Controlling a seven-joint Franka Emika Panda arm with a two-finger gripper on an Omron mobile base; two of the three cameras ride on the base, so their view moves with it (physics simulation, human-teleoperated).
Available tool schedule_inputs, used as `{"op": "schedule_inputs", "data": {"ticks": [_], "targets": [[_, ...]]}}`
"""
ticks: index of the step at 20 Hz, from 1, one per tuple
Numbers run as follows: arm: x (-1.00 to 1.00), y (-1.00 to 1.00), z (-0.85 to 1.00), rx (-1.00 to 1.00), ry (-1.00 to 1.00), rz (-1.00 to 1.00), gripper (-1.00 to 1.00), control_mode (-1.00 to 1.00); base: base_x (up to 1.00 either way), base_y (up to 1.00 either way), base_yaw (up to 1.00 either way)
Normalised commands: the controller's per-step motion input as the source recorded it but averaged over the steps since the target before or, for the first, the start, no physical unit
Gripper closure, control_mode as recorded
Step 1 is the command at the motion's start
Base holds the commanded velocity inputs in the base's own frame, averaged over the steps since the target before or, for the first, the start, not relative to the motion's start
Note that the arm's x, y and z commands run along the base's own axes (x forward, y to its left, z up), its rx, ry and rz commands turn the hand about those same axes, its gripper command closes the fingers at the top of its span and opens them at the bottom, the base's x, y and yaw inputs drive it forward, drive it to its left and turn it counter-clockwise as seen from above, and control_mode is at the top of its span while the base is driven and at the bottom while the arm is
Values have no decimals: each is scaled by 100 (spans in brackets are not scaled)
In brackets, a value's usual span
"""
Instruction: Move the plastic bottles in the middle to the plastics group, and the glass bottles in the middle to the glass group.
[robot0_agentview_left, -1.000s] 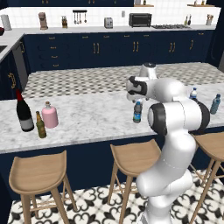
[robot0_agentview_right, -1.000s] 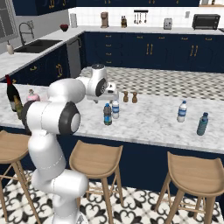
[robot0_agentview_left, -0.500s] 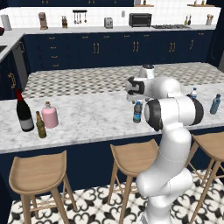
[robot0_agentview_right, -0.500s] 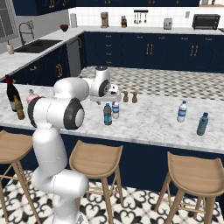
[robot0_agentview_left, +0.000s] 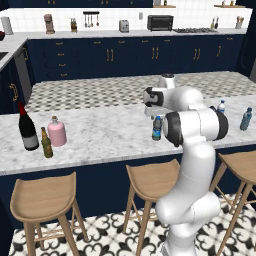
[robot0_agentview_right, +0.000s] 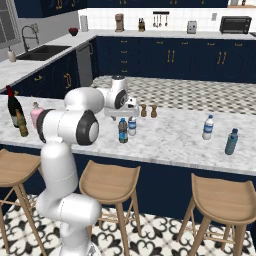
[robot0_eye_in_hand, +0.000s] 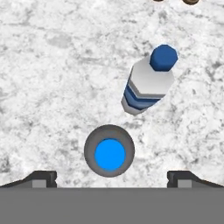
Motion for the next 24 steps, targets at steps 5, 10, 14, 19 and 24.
{"op": "schedule_inputs", "data": {"ticks": [5, 10, 14, 19, 24], "targets": [[1, 0, -16, 0, 3, 0, -100, -100, 0, 0, 0], [0, 0, -20, 0, 0, 0, -100, -100, 0, 0, 0], [2, 0, -15, 0, 0, 0, -100, -100, 0, 0, 0], [7, 0, -5, 0, 0, 0, -100, -100, 0, 0, 0], [3, 0, -2, 0, 0, 0, -100, -100, 0, 0, 0]]}}
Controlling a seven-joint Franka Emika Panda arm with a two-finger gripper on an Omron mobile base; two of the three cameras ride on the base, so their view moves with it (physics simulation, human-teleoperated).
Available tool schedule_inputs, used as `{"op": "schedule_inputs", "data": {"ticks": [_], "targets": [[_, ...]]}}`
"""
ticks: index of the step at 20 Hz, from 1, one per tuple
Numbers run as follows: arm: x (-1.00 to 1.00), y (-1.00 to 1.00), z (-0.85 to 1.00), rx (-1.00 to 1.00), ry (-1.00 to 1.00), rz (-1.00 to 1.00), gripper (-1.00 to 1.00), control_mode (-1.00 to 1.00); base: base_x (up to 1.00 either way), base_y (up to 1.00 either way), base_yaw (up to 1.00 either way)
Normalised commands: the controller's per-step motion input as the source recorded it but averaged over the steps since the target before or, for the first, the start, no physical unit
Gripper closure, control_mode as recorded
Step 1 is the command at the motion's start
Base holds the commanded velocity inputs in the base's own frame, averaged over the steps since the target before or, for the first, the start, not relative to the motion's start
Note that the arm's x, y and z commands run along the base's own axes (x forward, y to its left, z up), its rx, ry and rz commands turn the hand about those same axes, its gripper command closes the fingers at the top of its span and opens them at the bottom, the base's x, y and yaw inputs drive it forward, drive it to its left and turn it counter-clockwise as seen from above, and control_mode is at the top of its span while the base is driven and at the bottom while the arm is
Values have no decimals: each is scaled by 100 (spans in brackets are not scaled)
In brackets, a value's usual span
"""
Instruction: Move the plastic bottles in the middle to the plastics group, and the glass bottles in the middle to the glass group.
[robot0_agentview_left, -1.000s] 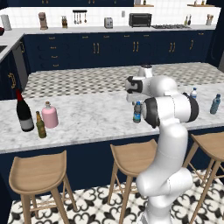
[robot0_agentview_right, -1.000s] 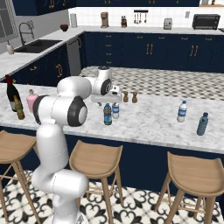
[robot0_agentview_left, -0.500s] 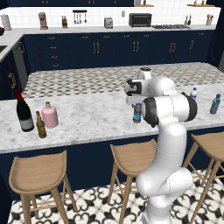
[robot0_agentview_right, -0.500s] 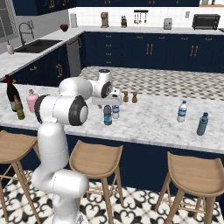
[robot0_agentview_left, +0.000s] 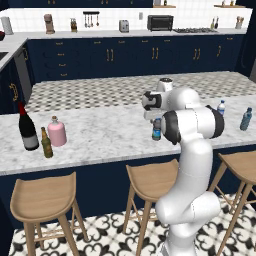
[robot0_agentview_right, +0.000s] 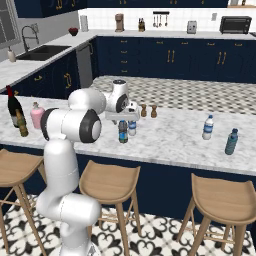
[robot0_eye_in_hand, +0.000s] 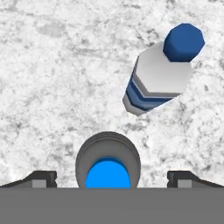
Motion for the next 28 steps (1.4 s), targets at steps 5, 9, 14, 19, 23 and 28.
{"op": "schedule_inputs", "data": {"ticks": [5, 9, 14, 19, 23, 28], "targets": [[0, 0, -7, 3, -1, 0, -100, -100, 0, 0, 0], [0, 0, -2, 2, 0, 0, -100, -100, 0, 0, 0], [0, 0, 0, 0, 0, 0, 100, -100, 0, 0, 0], [-3, 0, 0, 0, 0, 0, 100, -100, 0, 0, 0], [-45, -17, 15, 0, -4, -6, 100, -100, 0, 0, 0], [-51, -59, 40, 1, -6, -12, 100, -100, 0, 0, 0]]}}
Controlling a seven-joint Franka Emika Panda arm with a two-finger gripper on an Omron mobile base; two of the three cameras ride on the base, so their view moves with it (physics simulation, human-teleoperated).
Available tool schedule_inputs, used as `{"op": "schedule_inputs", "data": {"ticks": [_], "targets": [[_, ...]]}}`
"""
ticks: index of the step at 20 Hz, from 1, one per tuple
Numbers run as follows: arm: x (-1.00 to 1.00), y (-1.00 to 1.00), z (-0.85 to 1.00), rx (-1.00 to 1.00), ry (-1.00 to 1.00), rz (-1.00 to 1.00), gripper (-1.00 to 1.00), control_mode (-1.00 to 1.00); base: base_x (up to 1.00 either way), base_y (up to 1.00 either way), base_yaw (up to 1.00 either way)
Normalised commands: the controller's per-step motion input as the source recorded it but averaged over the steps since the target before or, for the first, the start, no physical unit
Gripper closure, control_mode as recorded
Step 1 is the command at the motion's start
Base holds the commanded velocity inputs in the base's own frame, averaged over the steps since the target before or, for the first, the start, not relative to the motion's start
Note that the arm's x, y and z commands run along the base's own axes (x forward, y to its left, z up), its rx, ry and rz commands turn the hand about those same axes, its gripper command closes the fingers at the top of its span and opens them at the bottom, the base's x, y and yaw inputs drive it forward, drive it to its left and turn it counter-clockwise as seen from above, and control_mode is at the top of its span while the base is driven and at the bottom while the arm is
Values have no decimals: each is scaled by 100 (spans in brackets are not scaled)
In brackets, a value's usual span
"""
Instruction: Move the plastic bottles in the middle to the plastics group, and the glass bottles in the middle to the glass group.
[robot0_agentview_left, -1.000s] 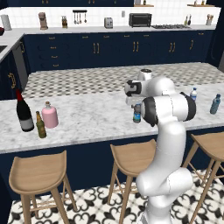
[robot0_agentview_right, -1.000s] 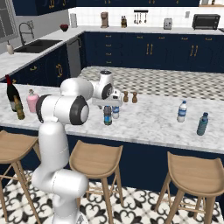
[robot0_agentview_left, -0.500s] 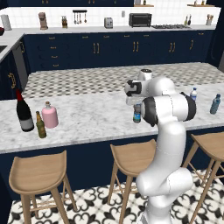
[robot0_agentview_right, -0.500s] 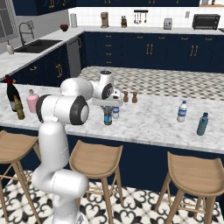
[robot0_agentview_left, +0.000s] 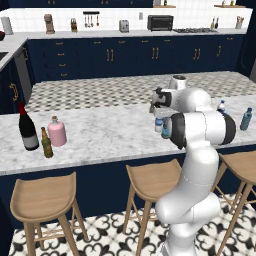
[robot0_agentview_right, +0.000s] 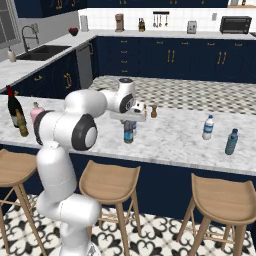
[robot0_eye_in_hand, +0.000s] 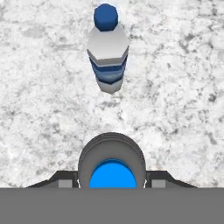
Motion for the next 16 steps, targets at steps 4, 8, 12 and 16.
{"op": "schedule_inputs", "data": {"ticks": [4, 8, 12, 16], "targets": [[-23, -81, 54, 1, -6, -12, 100, -100, 0, 0, 0], [-2, -99, 35, 0, 0, -8, 100, -100, 0, 0, 0], [0, -100, 13, 0, 0, -5, 100, -100, 0, 0, 0], [0, -84, -6, -1, 0, -3, 100, -100, 0, 0, 0]]}}
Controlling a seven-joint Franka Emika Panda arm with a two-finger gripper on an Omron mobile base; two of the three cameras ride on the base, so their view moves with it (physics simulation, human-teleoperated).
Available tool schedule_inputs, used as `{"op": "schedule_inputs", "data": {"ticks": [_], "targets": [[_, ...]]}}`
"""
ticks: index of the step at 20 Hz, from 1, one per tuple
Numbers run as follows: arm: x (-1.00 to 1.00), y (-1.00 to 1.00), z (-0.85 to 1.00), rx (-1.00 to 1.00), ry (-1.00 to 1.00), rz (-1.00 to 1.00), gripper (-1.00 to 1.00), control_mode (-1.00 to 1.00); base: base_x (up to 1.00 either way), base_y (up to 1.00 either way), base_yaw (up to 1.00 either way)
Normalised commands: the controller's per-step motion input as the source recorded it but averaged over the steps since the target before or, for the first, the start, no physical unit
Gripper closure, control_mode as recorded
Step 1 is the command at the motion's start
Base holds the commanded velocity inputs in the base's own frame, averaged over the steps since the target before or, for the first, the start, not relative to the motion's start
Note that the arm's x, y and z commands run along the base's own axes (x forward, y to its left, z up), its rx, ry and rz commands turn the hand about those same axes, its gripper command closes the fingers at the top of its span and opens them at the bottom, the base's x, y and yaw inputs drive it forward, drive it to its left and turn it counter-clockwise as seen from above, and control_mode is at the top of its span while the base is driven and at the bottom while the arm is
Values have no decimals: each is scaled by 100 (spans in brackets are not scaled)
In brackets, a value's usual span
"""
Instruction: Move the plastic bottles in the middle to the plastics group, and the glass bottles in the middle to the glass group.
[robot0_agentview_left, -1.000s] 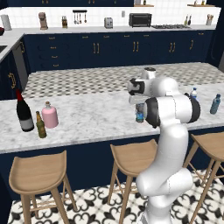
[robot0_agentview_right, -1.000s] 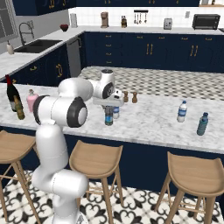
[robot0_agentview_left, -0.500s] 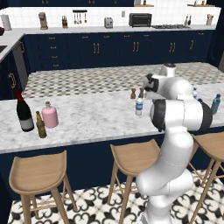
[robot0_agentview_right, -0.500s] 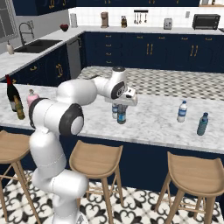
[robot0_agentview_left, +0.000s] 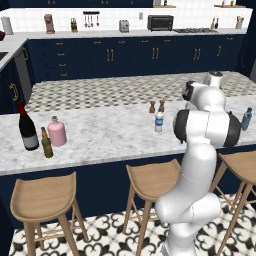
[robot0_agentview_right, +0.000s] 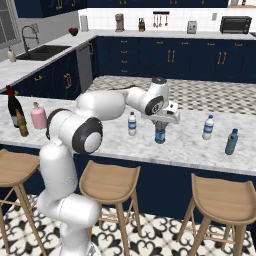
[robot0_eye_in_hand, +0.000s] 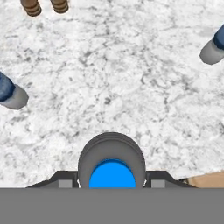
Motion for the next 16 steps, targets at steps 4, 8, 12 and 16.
{"op": "schedule_inputs", "data": {"ticks": [4, 8, 12, 16], "targets": [[11, -58, -9, -3, 0, -2, 100, -100, 0, 0, 0], [3, -53, -29, 0, -8, 0, 100, -100, 0, 0, 0], [4, -42, -3, 0, -13, -1, 100, -100, 0, 0, 0], [26, -45, 0, 0, -2, -4, 100, -100, 0, 0, 0]]}}
